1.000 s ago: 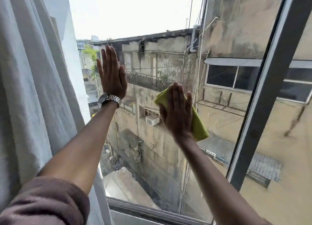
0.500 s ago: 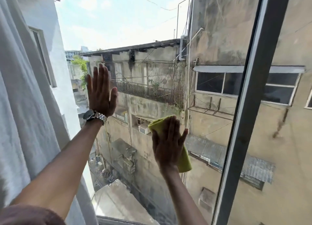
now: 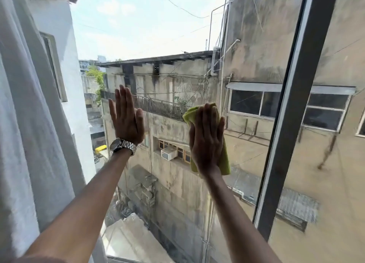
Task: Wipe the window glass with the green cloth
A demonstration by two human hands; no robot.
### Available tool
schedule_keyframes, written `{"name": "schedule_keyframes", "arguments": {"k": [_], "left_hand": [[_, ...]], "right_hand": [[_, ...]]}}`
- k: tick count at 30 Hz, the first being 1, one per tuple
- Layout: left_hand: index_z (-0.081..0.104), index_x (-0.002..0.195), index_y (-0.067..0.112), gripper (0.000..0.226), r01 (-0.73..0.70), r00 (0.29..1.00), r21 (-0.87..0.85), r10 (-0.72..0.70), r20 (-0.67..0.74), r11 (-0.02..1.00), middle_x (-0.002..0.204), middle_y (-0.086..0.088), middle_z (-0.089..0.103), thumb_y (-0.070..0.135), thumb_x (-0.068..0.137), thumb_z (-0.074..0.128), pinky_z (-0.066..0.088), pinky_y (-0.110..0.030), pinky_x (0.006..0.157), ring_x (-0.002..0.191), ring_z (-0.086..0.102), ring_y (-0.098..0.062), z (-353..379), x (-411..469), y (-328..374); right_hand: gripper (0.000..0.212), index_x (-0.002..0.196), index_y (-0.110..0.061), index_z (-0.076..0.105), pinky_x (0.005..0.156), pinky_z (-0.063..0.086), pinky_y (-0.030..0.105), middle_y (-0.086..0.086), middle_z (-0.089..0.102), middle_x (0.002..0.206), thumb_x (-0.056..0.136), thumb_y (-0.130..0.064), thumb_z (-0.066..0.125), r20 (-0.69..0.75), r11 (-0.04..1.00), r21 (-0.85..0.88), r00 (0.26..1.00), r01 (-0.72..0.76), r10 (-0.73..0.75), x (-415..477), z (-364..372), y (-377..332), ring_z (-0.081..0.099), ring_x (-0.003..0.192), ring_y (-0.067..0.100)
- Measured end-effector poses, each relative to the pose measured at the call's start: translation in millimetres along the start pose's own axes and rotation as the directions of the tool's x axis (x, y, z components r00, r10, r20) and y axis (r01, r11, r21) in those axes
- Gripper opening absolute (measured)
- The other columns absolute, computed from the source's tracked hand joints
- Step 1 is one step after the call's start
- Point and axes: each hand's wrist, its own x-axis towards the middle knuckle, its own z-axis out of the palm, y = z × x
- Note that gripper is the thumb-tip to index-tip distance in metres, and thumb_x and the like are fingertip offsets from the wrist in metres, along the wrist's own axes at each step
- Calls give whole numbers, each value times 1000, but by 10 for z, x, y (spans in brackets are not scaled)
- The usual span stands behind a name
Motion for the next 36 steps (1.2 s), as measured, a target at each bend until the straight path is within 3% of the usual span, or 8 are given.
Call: {"name": "schedule_keyframes", "arguments": {"k": [5,8,11,17,22,28,30,36], "left_hand": [[6,161,16,66,-33,999,0,33,-33,999,172,3,0,44,102,13,1,-42,133,161,8,-20,70,3,-75],[10,161,13,66,-39,997,1,39,-67,999,171,0,4,41,101,17,2,-43,133,161,10,-20,95,16,-80],[13,160,9,66,-36,998,3,37,-56,999,171,-10,14,39,101,18,6,-47,132,160,6,-17,76,-9,-63],[27,155,-2,59,-54,992,-47,48,-119,997,164,-22,29,21,100,27,19,-58,128,156,25,-30,10,-56,8],[25,156,0,60,-64,988,-26,60,-141,998,166,-19,27,20,100,31,17,-54,129,158,21,-25,9,-72,3],[24,157,2,61,-42,992,-18,40,-123,999,167,-16,26,24,101,29,16,-54,130,158,20,-25,-19,-52,36],[25,156,1,62,-37,994,-23,34,-104,999,166,-19,27,26,100,28,17,-56,129,157,22,-29,-42,-36,58],[26,156,0,63,-20,996,-36,16,-93,999,166,-19,27,28,99,25,20,-59,127,156,25,-31,-22,-34,42]], "right_hand": [[67,144,1,52,131,17,44,17,37,159,83,4,79,176,987,-50,974,153,-142,-1058,-158,452,28,154,28],[52,145,-1,52,129,22,45,15,36,160,97,-19,63,164,973,-79,966,216,-202,-694,-103,427,32,152,29],[56,150,-2,46,126,27,48,16,39,160,103,-30,52,126,965,-85,963,249,-237,-20,42,-16,35,150,31],[59,154,-1,40,127,26,47,17,39,161,104,-31,49,100,935,17,930,355,-354,1011,351,-749,33,152,30],[60,157,-2,32,128,19,47,16,30,166,106,-30,42,208,908,47,885,415,-416,773,271,-619,23,156,29],[58,154,-5,41,126,31,46,13,35,164,104,-33,51,307,907,-1,864,421,-400,-205,-135,245,31,153,26],[59,154,-5,41,128,25,46,13,33,164,105,-36,50,322,905,-81,871,417,-372,-286,-288,559,30,153,26],[63,158,-4,30,130,14,50,17,23,167,106,-38,40,219,944,-187,949,271,-229,566,-376,713,16,157,29]]}}
